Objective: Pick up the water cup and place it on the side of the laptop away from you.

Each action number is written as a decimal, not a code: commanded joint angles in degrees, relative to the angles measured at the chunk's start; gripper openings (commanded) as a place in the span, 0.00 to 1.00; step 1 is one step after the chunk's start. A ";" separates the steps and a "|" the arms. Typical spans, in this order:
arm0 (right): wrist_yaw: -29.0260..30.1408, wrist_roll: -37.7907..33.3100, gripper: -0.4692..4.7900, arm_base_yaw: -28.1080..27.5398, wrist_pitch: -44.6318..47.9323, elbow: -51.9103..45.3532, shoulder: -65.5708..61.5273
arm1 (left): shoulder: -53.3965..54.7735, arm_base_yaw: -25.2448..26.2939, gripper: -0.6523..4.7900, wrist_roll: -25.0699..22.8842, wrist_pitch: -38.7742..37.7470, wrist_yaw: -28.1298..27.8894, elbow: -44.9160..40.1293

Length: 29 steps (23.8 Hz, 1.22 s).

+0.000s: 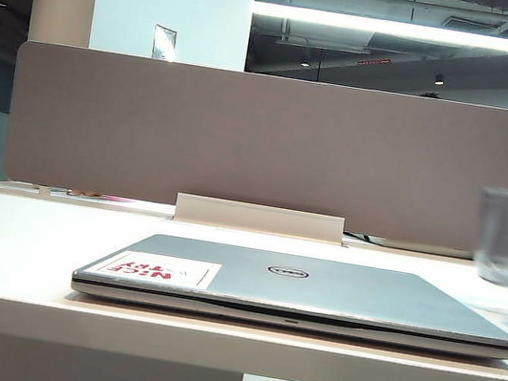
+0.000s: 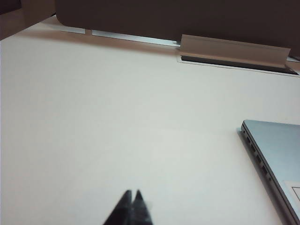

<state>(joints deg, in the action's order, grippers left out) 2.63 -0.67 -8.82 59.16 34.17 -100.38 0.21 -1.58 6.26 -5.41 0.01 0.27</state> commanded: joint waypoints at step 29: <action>2.25 -0.81 0.09 19.19 -27.50 44.94 -20.50 | 0.02 -0.11 0.11 0.20 0.20 0.22 0.17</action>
<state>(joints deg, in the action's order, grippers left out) 4.64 -1.10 10.15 28.86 78.41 -120.88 0.16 -1.61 6.26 -5.41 0.01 0.27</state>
